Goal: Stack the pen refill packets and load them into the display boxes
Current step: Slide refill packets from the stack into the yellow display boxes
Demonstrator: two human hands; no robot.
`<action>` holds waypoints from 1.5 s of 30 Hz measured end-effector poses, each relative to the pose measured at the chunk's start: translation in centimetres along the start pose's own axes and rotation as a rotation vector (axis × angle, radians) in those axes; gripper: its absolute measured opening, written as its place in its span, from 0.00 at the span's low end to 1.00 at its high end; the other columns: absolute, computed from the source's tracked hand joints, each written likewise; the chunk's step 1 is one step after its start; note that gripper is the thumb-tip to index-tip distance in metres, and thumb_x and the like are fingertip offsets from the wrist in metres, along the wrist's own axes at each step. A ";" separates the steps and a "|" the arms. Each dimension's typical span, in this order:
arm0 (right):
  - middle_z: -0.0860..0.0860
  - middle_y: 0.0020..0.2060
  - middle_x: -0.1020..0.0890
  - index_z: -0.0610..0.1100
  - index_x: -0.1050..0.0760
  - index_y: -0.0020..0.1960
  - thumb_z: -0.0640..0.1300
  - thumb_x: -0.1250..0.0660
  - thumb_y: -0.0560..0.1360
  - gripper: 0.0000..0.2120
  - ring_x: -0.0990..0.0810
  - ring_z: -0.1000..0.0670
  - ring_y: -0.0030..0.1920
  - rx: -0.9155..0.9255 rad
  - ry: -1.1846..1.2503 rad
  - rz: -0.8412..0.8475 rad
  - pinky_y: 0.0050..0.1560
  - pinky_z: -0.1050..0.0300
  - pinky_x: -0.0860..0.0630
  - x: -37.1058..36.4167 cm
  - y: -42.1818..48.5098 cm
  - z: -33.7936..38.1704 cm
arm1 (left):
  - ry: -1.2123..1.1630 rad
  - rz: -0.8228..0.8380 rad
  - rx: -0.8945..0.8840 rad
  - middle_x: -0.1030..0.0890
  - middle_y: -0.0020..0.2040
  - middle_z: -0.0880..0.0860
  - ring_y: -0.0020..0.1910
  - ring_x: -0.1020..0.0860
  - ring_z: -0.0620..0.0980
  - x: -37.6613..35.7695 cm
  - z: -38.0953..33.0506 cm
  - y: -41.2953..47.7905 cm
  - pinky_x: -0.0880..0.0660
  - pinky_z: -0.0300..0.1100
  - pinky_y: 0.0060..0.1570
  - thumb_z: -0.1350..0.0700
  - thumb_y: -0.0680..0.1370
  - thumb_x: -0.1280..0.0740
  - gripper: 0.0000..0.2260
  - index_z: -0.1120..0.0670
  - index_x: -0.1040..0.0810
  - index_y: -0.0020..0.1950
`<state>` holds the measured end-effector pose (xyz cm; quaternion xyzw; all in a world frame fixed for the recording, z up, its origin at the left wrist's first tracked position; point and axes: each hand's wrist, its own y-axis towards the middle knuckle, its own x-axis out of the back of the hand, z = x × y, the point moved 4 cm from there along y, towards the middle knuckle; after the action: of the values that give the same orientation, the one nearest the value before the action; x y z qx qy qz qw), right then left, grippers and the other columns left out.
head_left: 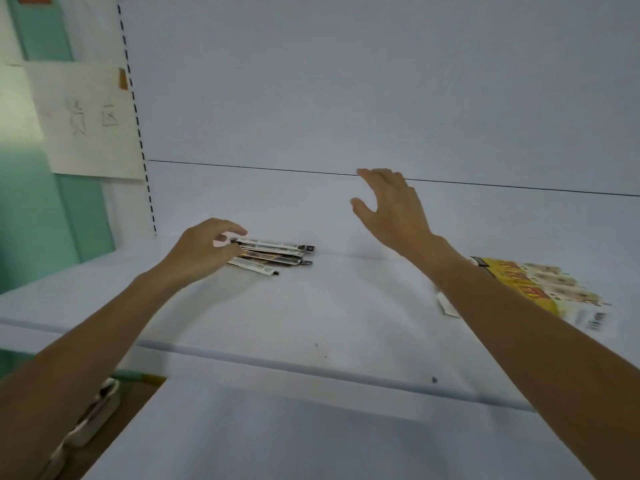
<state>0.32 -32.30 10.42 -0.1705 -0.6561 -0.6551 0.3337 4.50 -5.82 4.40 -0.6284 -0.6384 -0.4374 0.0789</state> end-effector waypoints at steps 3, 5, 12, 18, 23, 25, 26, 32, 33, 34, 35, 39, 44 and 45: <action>0.47 0.66 0.29 0.44 0.35 0.70 0.47 0.40 0.78 0.22 0.32 0.45 0.66 0.028 0.043 0.065 0.62 0.49 0.35 -3.7 1.4 4.4 | -0.003 0.012 0.036 0.25 0.56 0.45 0.54 0.27 0.45 2.3 4.9 0.6 0.36 0.37 0.51 0.59 0.76 0.34 0.08 0.48 0.22 0.53; 0.48 0.65 0.27 0.45 0.35 0.70 0.49 0.40 0.78 0.22 0.31 0.47 0.65 -0.018 0.102 0.194 0.64 0.49 0.35 -7.3 1.3 6.1 | 0.006 0.054 0.060 0.24 0.56 0.45 0.54 0.27 0.46 3.0 7.9 1.1 0.36 0.37 0.52 0.58 0.76 0.34 0.08 0.47 0.23 0.52; 0.53 0.75 0.44 0.55 0.46 0.75 0.59 0.47 0.79 0.26 0.46 0.49 0.74 -0.081 0.051 0.681 0.71 0.42 0.47 -17.8 -1.6 9.5 | 0.192 0.351 0.071 0.26 0.64 0.48 0.57 0.30 0.45 2.6 14.6 2.9 0.36 0.36 0.55 0.55 0.77 0.35 0.14 0.50 0.26 0.62; 0.57 0.65 0.27 0.56 0.30 0.66 0.53 0.43 0.79 0.16 0.32 0.51 0.66 -0.121 0.148 0.626 0.63 0.49 0.35 -18.7 -1.4 9.1 | 0.244 0.383 0.012 0.26 0.64 0.50 0.63 0.30 0.48 2.0 15.7 3.8 0.34 0.40 0.61 0.54 0.77 0.37 0.15 0.50 0.27 0.63; 0.53 0.53 0.20 0.50 0.21 0.53 0.38 0.37 0.71 0.14 0.25 0.49 0.57 -0.107 0.198 0.509 0.56 0.51 0.28 -17.6 -1.5 9.0 | 0.228 0.333 0.016 0.29 0.65 0.51 0.64 0.31 0.50 1.4 15.2 5.5 0.34 0.45 0.64 0.50 0.77 0.36 0.19 0.49 0.31 0.67; 0.54 0.56 0.22 0.51 0.23 0.57 0.35 0.36 0.67 0.21 0.25 0.50 0.57 -0.115 0.248 0.498 0.59 0.53 0.29 -16.9 -1.5 9.2 | 0.199 0.320 -0.003 0.29 0.65 0.50 0.64 0.32 0.50 0.7 14.7 5.9 0.34 0.45 0.63 0.49 0.76 0.34 0.22 0.49 0.33 0.68; 0.55 0.56 0.23 0.51 0.25 0.60 0.36 0.35 0.67 0.23 0.26 0.51 0.57 -0.119 0.253 0.512 0.59 0.54 0.30 -16.6 -1.5 9.4 | 0.187 0.326 -0.023 0.28 0.65 0.50 0.64 0.31 0.50 0.2 14.5 5.9 0.33 0.45 0.63 0.49 0.76 0.34 0.22 0.50 0.33 0.69; 0.58 0.51 0.23 0.52 0.23 0.57 0.55 0.28 0.69 0.18 0.26 0.56 0.54 -0.110 0.298 0.504 0.58 0.55 0.30 -16.7 -1.3 9.8 | 0.141 0.292 -0.160 0.21 0.54 0.49 0.55 0.25 0.48 -0.8 14.1 6.1 0.29 0.44 0.57 0.53 0.75 0.32 0.10 0.50 0.21 0.56; 0.58 0.50 0.23 0.51 0.23 0.57 0.53 0.27 0.68 0.18 0.26 0.56 0.52 -0.110 0.324 0.497 0.58 0.57 0.29 -16.9 -1.3 9.6 | 0.130 0.276 -0.168 0.20 0.51 0.49 0.53 0.24 0.48 -0.6 14.2 6.0 0.29 0.44 0.55 0.52 0.75 0.31 0.08 0.50 0.20 0.53; 0.58 0.49 0.23 0.51 0.23 0.57 0.50 0.26 0.68 0.18 0.26 0.57 0.51 -0.103 0.354 0.490 0.57 0.61 0.29 -17.0 -1.3 9.6 | 0.119 0.264 -0.172 0.21 0.49 0.48 0.52 0.24 0.48 -0.5 14.4 6.0 0.28 0.43 0.54 0.52 0.74 0.31 0.07 0.50 0.19 0.51; 0.58 0.49 0.24 0.51 0.22 0.57 0.47 0.26 0.68 0.18 0.25 0.57 0.50 -0.097 0.378 0.491 0.55 0.67 0.29 -17.1 -1.2 9.7 | 0.112 0.257 -0.177 0.22 0.49 0.48 0.52 0.24 0.48 -0.4 14.5 5.9 0.28 0.43 0.54 0.52 0.74 0.31 0.06 0.50 0.20 0.50; 0.60 0.48 0.23 0.50 0.23 0.59 0.39 0.28 0.69 0.20 0.26 0.63 0.45 -0.075 0.393 0.532 0.46 0.79 0.34 -17.1 -0.8 10.4 | 0.146 0.254 -0.219 0.26 0.60 0.48 0.59 0.29 0.47 -0.4 14.4 5.8 0.33 0.40 0.59 0.51 0.74 0.31 0.19 0.49 0.28 0.65; 0.53 0.54 0.20 0.49 0.25 0.61 0.39 0.35 0.70 0.20 0.24 0.52 0.54 0.076 0.126 0.574 0.53 0.59 0.29 -17.3 -0.8 11.5 | 0.247 0.328 -0.279 0.24 0.62 0.48 0.59 0.27 0.48 -0.7 13.7 5.5 0.33 0.40 0.58 0.53 0.78 0.36 0.18 0.49 0.29 0.67; 0.52 0.55 0.21 0.48 0.26 0.61 0.39 0.37 0.70 0.19 0.24 0.50 0.55 0.098 0.089 0.578 0.53 0.57 0.29 -17.4 -0.9 11.7 | 0.282 0.338 -0.299 0.23 0.60 0.48 0.58 0.26 0.49 -0.8 13.4 5.3 0.33 0.40 0.56 0.53 0.78 0.37 0.16 0.49 0.28 0.66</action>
<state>9.70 -17.25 -0.77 -0.3051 -0.5960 -0.5074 0.5425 15.33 1.51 -1.75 -0.6634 -0.4356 -0.5908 0.1452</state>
